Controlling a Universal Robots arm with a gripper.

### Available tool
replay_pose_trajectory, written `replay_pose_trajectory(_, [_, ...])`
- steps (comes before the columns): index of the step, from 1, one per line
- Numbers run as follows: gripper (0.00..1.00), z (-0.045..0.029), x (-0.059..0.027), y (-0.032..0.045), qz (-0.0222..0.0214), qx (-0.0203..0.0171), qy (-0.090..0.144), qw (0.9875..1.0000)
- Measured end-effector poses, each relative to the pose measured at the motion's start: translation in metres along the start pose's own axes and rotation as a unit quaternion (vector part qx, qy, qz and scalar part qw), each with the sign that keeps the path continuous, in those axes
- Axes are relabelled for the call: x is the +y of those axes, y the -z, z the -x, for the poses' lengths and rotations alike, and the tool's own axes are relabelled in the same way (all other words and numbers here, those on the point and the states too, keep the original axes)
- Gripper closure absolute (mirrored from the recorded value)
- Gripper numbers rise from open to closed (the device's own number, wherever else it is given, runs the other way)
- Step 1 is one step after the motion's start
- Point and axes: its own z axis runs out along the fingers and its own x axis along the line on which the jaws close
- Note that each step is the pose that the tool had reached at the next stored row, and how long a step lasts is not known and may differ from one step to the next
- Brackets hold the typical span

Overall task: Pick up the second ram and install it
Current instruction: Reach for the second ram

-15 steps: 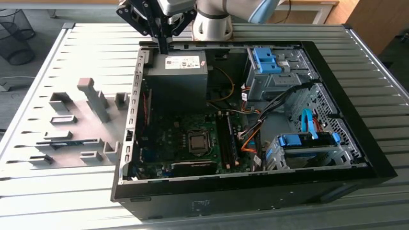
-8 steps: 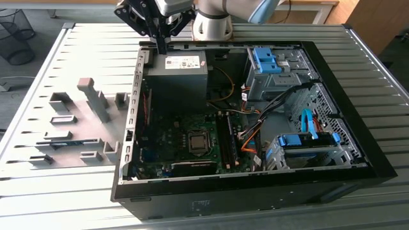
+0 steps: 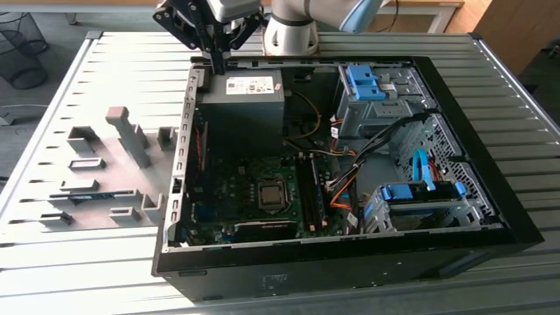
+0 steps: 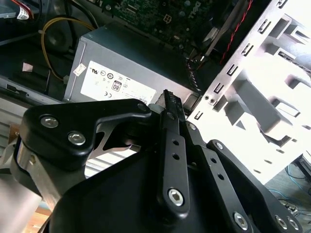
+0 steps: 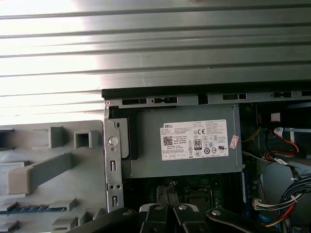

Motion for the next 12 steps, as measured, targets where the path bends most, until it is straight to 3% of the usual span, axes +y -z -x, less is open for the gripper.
replay_pose_trajectory(12, [0.9, -0.0065, -0.0005, -0.0002, 0.0, 0.0, 0.0, 1.0])
